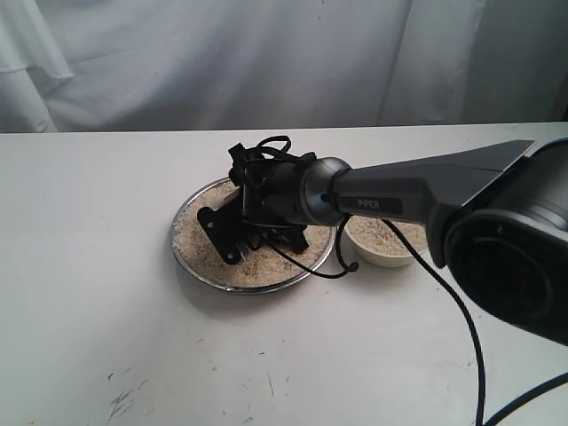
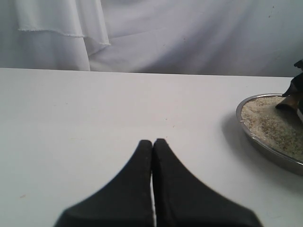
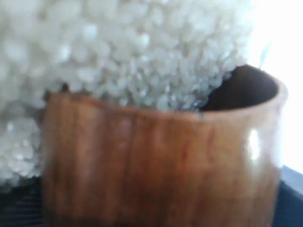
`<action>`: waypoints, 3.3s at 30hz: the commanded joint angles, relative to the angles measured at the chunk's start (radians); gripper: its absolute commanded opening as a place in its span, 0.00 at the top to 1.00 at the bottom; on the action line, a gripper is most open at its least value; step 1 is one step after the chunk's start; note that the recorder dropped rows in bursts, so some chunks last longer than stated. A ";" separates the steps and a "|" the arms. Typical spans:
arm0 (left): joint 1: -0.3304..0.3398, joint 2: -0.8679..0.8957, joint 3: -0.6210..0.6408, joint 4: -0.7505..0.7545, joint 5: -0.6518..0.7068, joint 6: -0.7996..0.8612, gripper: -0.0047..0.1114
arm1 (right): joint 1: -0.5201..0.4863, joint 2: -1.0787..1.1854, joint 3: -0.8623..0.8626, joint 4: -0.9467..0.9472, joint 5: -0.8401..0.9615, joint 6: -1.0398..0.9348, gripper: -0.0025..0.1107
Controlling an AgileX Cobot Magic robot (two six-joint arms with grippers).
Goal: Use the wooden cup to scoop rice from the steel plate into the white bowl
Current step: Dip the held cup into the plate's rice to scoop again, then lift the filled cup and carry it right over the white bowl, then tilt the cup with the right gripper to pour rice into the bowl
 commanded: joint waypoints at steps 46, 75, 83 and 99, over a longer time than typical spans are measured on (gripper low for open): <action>-0.002 -0.005 0.005 -0.001 -0.006 -0.003 0.96 | -0.175 -0.278 0.154 0.830 -0.112 -0.194 0.98; -0.002 -0.005 0.005 -0.001 -0.006 -0.003 0.96 | -0.396 -0.627 0.491 0.892 -0.060 -0.359 0.98; -0.002 -0.005 0.005 -0.001 -0.006 -0.003 0.96 | -0.499 -0.645 0.536 0.892 -0.070 -0.418 0.98; -0.002 -0.005 0.005 -0.001 -0.006 -0.003 0.96 | -0.535 -0.634 0.591 0.853 -0.111 -0.604 0.98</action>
